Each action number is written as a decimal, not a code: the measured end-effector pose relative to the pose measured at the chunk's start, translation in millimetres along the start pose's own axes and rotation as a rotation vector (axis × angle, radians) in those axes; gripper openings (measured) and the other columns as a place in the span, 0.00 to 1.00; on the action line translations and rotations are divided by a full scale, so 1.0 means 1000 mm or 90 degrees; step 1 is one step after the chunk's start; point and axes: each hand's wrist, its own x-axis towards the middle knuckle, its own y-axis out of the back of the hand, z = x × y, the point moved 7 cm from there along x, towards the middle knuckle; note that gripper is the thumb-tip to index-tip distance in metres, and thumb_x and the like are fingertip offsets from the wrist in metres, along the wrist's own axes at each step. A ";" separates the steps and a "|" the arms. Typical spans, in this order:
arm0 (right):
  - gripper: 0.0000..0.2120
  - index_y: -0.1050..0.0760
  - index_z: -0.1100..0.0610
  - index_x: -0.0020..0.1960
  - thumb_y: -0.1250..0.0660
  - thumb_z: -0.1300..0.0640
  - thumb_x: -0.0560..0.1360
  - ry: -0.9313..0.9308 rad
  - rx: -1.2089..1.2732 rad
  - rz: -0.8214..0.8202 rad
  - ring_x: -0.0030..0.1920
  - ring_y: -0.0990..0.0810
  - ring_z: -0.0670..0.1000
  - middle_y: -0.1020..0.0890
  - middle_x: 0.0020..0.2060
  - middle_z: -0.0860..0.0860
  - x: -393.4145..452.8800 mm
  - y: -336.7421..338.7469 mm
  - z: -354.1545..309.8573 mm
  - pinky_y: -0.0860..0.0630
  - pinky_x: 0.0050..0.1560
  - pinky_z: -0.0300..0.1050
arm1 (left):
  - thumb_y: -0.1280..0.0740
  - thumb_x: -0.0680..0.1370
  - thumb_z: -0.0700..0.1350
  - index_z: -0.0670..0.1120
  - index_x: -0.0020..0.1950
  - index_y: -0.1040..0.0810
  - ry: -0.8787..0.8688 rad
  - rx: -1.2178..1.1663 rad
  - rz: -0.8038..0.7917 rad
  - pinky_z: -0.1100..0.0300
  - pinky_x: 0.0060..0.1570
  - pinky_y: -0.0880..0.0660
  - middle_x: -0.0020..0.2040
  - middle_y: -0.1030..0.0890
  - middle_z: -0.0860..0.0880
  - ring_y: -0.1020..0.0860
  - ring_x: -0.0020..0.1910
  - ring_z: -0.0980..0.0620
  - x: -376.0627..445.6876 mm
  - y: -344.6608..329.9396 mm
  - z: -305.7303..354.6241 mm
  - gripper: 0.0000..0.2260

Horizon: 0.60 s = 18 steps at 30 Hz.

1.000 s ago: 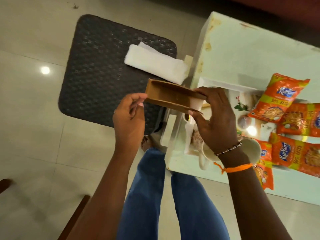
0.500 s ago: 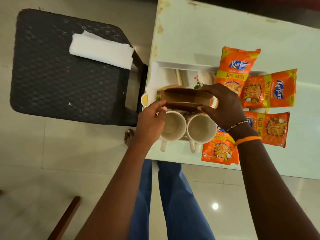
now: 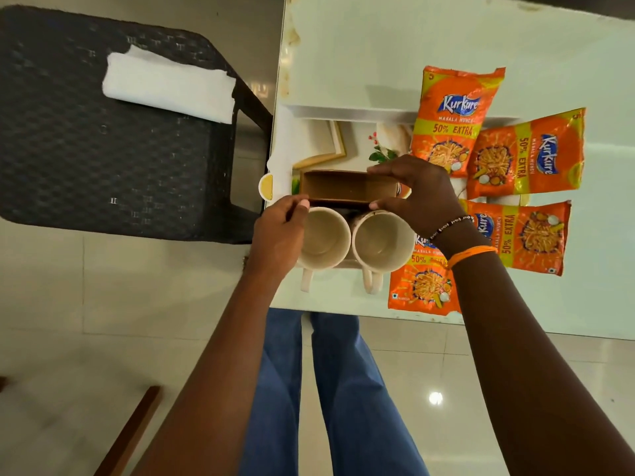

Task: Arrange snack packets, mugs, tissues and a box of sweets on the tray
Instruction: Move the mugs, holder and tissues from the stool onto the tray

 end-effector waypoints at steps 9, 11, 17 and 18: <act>0.18 0.23 0.60 0.57 0.28 0.58 0.68 -0.032 0.126 0.063 0.51 0.22 0.49 0.19 0.54 0.57 0.024 0.001 -0.046 0.30 0.52 0.28 | 0.42 0.80 0.47 0.50 0.63 0.26 0.008 -0.103 -0.033 0.67 0.48 0.32 0.59 0.24 0.52 0.27 0.54 0.57 0.015 0.036 0.001 0.13; 0.14 0.23 0.61 0.56 0.30 0.60 0.70 -0.056 0.228 0.063 0.51 0.21 0.49 0.19 0.54 0.56 0.039 -0.013 -0.068 0.30 0.48 0.22 | 0.41 0.79 0.47 0.50 0.63 0.25 0.022 -0.145 -0.015 0.69 0.47 0.32 0.60 0.23 0.53 0.26 0.55 0.58 0.023 0.055 0.000 0.13; 0.17 0.29 0.58 0.60 0.33 0.58 0.73 -0.224 0.454 -0.010 0.49 0.27 0.48 0.25 0.51 0.54 0.104 -0.086 -0.119 0.28 0.48 0.33 | 0.41 0.79 0.46 0.47 0.64 0.27 0.102 -0.250 0.029 0.57 0.65 0.32 0.63 0.23 0.47 0.25 0.62 0.52 0.051 0.110 -0.010 0.14; 0.15 0.28 0.58 0.58 0.33 0.57 0.73 -0.254 0.474 -0.027 0.46 0.27 0.49 0.26 0.48 0.54 0.118 -0.099 -0.126 0.28 0.48 0.39 | 0.41 0.79 0.45 0.46 0.64 0.27 0.112 -0.270 0.032 0.58 0.65 0.32 0.62 0.22 0.46 0.24 0.60 0.53 0.059 0.120 -0.012 0.14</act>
